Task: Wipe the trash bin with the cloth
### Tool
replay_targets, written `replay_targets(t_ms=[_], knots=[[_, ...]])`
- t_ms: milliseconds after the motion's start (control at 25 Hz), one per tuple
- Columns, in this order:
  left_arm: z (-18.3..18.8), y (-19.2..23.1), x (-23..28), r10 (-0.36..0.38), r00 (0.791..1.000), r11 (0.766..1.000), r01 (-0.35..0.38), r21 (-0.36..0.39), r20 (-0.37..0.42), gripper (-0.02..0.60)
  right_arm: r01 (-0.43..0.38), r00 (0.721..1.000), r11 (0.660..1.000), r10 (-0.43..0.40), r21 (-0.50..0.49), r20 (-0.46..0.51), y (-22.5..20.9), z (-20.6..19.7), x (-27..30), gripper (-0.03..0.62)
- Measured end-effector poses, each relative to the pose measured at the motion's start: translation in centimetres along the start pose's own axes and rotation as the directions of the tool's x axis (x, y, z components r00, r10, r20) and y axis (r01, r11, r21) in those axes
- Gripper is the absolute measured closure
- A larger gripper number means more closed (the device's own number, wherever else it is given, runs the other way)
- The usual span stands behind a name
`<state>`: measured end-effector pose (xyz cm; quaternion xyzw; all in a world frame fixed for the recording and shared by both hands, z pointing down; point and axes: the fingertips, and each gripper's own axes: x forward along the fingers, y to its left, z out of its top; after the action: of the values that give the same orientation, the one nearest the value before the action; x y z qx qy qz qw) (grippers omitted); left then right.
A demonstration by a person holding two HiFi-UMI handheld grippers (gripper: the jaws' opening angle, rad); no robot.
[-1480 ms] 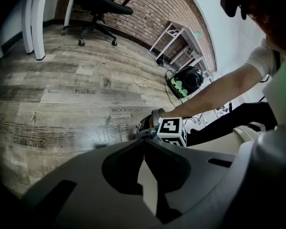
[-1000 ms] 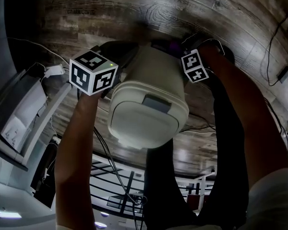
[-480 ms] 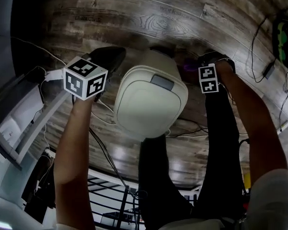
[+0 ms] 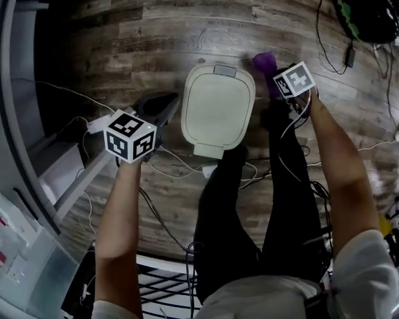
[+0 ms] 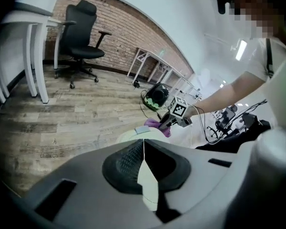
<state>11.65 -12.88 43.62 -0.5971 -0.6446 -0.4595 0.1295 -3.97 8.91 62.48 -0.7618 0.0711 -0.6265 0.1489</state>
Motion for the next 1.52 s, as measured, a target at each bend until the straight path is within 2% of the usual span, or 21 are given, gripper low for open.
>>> replay_targets(t_ms=[80,160,280,400,640,840,960,1080,1160,1320,1440,1520], knots=[[-0.1,-2.4,-0.4,-0.014,1.000,1.000,0.014,0.028,-0.027,0.577,-0.048,0.998,0.992,0.042,0.113,0.050,1.3,-1.0,-2.0,0.503],[-0.2,-4.6,-0.2,-0.030,0.998,0.998,0.033,0.057,-0.054,0.577,-0.094,0.993,0.971,0.074,0.222,0.097,2.2,-2.6,-3.2,0.503],[-0.3,-7.3,0.5,-0.044,0.994,0.994,0.054,0.096,-0.104,0.577,-0.171,0.979,0.917,0.118,0.359,0.164,3.7,-5.3,-3.6,0.503],[0.2,-8.8,2.0,-0.031,0.989,0.991,0.049,0.126,-0.143,0.577,-0.236,0.962,0.865,0.143,0.443,0.232,4.0,-6.9,-3.2,0.503],[1.5,-11.7,3.8,-0.029,0.977,0.987,0.062,0.151,-0.213,0.577,-0.360,0.926,0.720,0.199,0.593,0.321,5.0,-10.2,-2.9,0.503],[2.3,-12.0,5.0,-0.064,0.956,0.962,0.135,0.236,-0.288,0.577,-0.447,0.888,0.582,0.200,0.679,0.413,5.4,-10.0,-2.5,0.503],[2.9,-11.0,6.2,-0.118,0.939,0.934,0.215,0.284,-0.324,0.577,-0.490,0.865,0.489,0.168,0.722,0.473,5.7,-9.0,-1.8,0.503],[3.0,-10.2,7.3,-0.177,0.914,0.894,0.304,0.328,-0.366,0.577,-0.533,0.840,0.383,0.127,0.755,0.528,6.1,-8.3,-0.9,0.503],[3.3,-10.0,8.4,-0.212,0.896,0.863,0.359,0.355,-0.390,0.577,-0.554,0.825,0.332,0.093,0.764,0.558,5.7,-7.9,-0.5,0.503],[1.6,-9.6,8.3,-0.269,0.837,0.800,0.469,0.374,-0.476,0.577,-0.600,0.794,0.229,0.048,0.767,0.606,7.3,-7.7,0.7,0.503],[1.4,-9.2,9.0,-0.274,0.814,0.767,0.506,0.394,-0.512,0.577,-0.662,0.745,0.121,-0.002,0.739,0.668,6.8,-7.1,1.2,0.503],[1.3,-9.0,10.0,-0.263,0.806,0.758,0.512,0.403,-0.530,0.577,-0.708,0.703,0.066,-0.033,0.704,0.710,5.8,-6.8,1.6,0.503]])
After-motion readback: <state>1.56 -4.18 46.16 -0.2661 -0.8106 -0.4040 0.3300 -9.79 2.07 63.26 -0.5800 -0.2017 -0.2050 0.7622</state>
